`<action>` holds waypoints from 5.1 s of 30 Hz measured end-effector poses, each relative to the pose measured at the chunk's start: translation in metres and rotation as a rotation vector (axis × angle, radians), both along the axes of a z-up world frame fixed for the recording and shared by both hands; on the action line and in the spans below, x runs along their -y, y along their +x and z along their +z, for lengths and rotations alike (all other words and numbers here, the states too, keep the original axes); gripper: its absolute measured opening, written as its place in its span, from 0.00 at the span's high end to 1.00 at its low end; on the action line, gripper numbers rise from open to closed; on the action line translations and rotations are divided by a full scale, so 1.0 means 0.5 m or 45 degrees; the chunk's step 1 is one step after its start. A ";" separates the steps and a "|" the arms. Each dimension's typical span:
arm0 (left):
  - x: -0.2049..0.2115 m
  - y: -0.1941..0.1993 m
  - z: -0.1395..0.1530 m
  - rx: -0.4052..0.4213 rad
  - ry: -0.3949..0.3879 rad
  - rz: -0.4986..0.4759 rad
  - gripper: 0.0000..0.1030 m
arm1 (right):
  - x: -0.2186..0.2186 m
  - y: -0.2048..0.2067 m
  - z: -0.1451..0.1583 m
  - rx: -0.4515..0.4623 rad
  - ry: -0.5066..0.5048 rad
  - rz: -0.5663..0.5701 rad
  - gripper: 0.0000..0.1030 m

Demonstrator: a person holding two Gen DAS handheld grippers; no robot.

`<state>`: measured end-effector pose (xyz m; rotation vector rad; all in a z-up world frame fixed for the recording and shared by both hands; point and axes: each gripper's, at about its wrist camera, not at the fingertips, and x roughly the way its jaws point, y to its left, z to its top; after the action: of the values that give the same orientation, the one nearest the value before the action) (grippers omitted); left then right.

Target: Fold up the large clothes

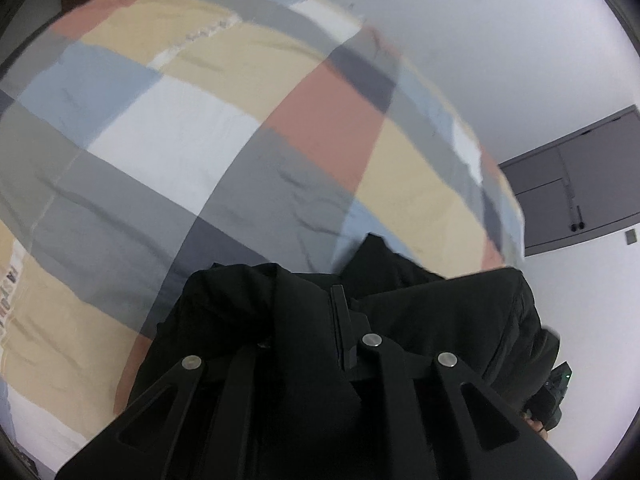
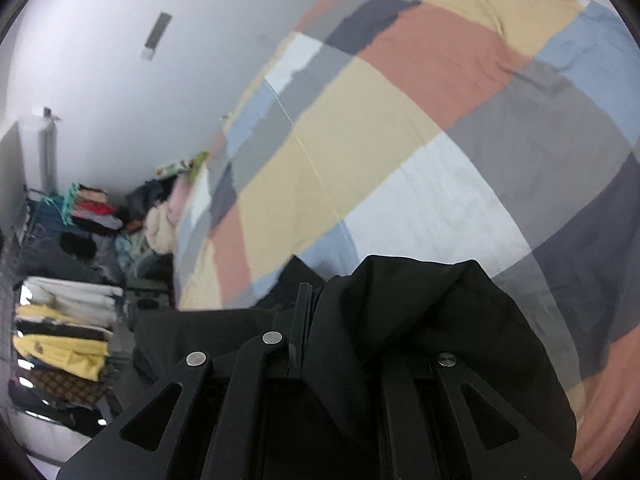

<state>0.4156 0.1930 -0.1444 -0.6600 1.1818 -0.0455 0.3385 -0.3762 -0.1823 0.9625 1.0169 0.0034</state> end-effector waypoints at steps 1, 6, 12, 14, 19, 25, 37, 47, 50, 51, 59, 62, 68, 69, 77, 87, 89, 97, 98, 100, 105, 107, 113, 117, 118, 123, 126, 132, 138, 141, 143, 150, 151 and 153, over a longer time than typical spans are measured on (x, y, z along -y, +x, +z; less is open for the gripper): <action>0.000 0.009 -0.020 -0.018 -0.013 -0.002 0.88 | 0.001 0.004 -0.014 -0.012 0.008 0.005 0.94; 0.009 0.041 -0.092 -0.046 -0.058 -0.021 0.88 | 0.020 0.018 -0.099 -0.051 0.100 0.002 0.94; 0.011 0.046 -0.103 -0.098 -0.074 -0.042 0.88 | 0.033 0.007 -0.107 -0.053 0.164 0.037 0.92; 0.007 0.038 -0.096 -0.114 -0.078 -0.029 0.88 | 0.033 -0.003 -0.093 -0.034 0.164 0.064 0.89; 0.003 0.006 -0.075 -0.141 -0.101 -0.061 0.87 | 0.037 -0.043 -0.060 -0.008 0.178 0.119 0.79; 0.000 -0.048 -0.007 -0.067 -0.028 -0.083 0.74 | 0.050 -0.099 0.025 0.051 0.121 0.086 0.41; 0.058 -0.175 0.218 0.427 0.478 -0.160 0.00 | -0.059 -0.151 0.258 0.243 -0.488 0.133 0.28; 0.273 -0.212 0.087 0.539 0.543 -0.456 0.00 | -0.343 -0.147 0.142 0.407 -0.738 0.466 0.23; 0.318 -0.204 0.022 0.519 0.673 -0.515 0.00 | -0.397 -0.146 0.080 0.407 -0.802 0.544 0.25; 0.326 -0.201 0.003 0.520 0.686 -0.523 0.00 | -0.408 -0.143 0.061 0.402 -0.826 0.556 0.26; 0.323 -0.151 -0.068 0.534 0.613 -0.497 0.00 | -0.431 -0.113 -0.006 0.404 -0.889 0.566 0.25; 0.324 -0.126 -0.083 0.525 0.607 -0.495 0.00 | -0.425 -0.090 -0.024 0.390 -0.871 0.557 0.24; 0.322 -0.077 -0.106 0.524 0.591 -0.477 0.00 | -0.424 -0.049 -0.046 0.392 -0.888 0.550 0.23; 0.322 -0.067 -0.110 0.521 0.590 -0.472 0.00 | -0.424 -0.041 -0.049 0.388 -0.890 0.552 0.23; 0.296 -0.034 -0.115 0.492 0.581 -0.461 0.00 | -0.427 -0.007 -0.053 0.365 -0.926 0.596 0.24; 0.193 -0.068 -0.123 0.517 0.581 -0.355 0.00 | -0.326 -0.052 -0.052 0.373 -1.008 0.479 0.27; 0.176 -0.071 -0.128 0.510 0.602 -0.339 0.00 | -0.305 -0.061 -0.055 0.373 -1.007 0.468 0.27; 0.126 -0.091 -0.144 0.497 0.604 -0.330 0.00 | -0.223 -0.083 -0.067 0.346 -0.986 0.399 0.27; 0.122 -0.094 -0.142 0.493 0.597 -0.326 0.00 | -0.209 -0.087 -0.068 0.336 -0.973 0.383 0.27; 0.118 -0.102 -0.135 0.494 0.602 -0.317 0.00 | -0.193 -0.094 -0.061 0.335 -0.927 0.359 0.25; 0.124 -0.126 -0.084 0.492 0.633 -0.289 0.00 | -0.214 -0.121 0.008 0.389 -0.999 0.358 0.18; 0.131 -0.145 -0.047 0.518 0.643 -0.280 0.00 | -0.228 -0.136 0.044 0.430 -1.022 0.366 0.13; 0.154 -0.234 0.100 0.636 0.652 -0.260 0.00 | -0.262 -0.191 0.190 0.605 -0.966 0.351 0.00; 0.174 -0.318 0.212 0.739 0.671 -0.266 0.00 | -0.291 -0.242 0.300 0.711 -0.954 0.336 0.00; 0.178 -0.338 0.234 0.757 0.673 -0.267 0.00 | -0.299 -0.251 0.321 0.726 -0.961 0.333 0.00; 0.203 -0.450 0.342 0.866 0.674 -0.272 0.00 | -0.348 -0.343 0.442 0.854 -0.987 0.342 0.00; 0.217 -0.510 0.389 0.916 0.682 -0.271 0.00 | -0.385 -0.408 0.493 0.927 -1.048 0.357 0.00; 0.242 -0.640 0.453 1.063 0.659 -0.242 0.00 | -0.426 -0.526 0.543 1.044 -1.032 0.364 0.00; 0.284 -0.717 0.457 1.107 0.684 -0.266 0.00 | -0.446 -0.600 0.540 1.095 -1.007 0.372 0.00; 0.295 -0.742 0.446 1.096 0.643 -0.278 0.00 | -0.459 -0.628 0.531 1.111 -1.028 0.388 0.00; 0.300 -0.757 0.434 1.086 0.620 -0.277 0.00 | -0.468 -0.648 0.525 1.113 -1.037 0.387 0.00; 0.316 -0.798 0.400 1.050 0.676 -0.255 0.00 | -0.478 -0.692 0.481 1.088 -1.036 0.372 0.00; 0.317 -0.800 0.396 1.048 0.673 -0.252 0.00 | -0.479 -0.695 0.472 1.072 -1.036 0.374 0.00; 0.319 -0.809 0.382 1.044 0.666 -0.244 0.00 | -0.480 -0.699 0.454 1.039 -1.044 0.376 0.00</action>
<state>0.0109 0.0334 0.0468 -0.0290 0.4191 -0.1476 -0.0110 -0.1361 0.0448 0.0109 0.3128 0.1953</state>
